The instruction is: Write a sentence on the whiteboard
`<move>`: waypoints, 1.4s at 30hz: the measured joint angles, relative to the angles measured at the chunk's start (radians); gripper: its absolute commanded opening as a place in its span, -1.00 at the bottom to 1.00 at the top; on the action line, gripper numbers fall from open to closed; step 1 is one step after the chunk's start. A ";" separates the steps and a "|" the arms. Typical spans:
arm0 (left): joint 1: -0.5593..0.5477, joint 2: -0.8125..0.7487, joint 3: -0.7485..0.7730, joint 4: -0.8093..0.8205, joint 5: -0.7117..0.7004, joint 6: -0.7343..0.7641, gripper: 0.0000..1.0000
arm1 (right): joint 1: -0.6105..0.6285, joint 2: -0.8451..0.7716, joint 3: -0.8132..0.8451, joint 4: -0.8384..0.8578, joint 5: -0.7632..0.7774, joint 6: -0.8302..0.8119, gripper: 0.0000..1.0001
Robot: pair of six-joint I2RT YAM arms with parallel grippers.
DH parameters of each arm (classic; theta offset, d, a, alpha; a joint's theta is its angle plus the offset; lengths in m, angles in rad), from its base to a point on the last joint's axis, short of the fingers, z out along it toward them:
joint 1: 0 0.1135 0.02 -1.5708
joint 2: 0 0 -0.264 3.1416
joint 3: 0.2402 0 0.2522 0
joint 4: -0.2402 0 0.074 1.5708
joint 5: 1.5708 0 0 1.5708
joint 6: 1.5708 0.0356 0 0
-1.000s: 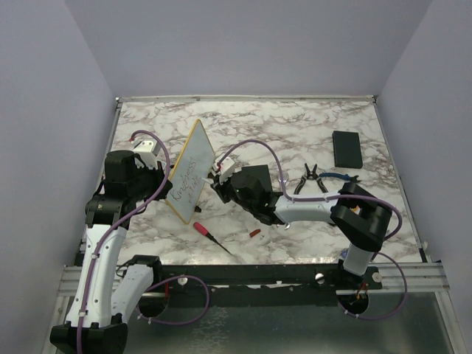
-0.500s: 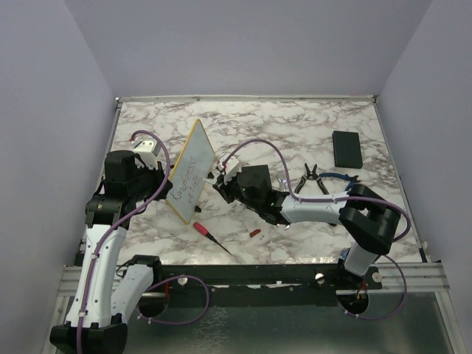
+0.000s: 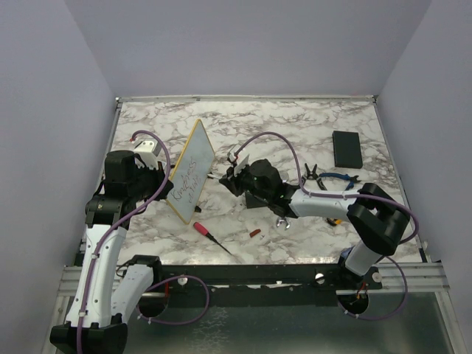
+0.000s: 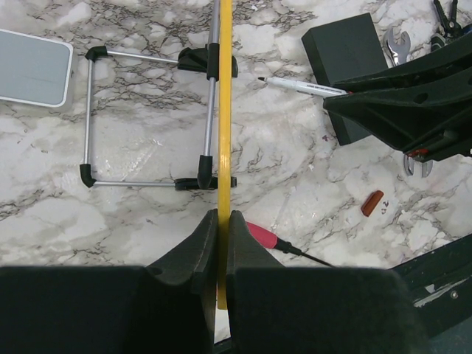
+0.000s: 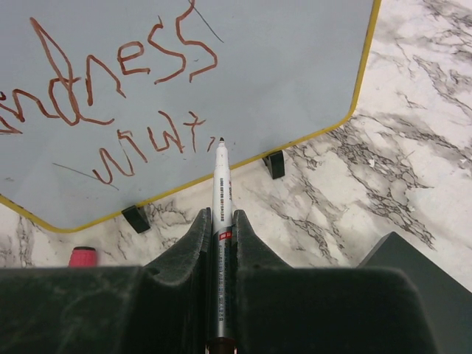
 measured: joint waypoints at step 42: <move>0.000 -0.002 -0.002 -0.003 0.002 0.002 -1.00 | 0.000 0.147 0.117 -0.014 -0.032 0.006 -0.99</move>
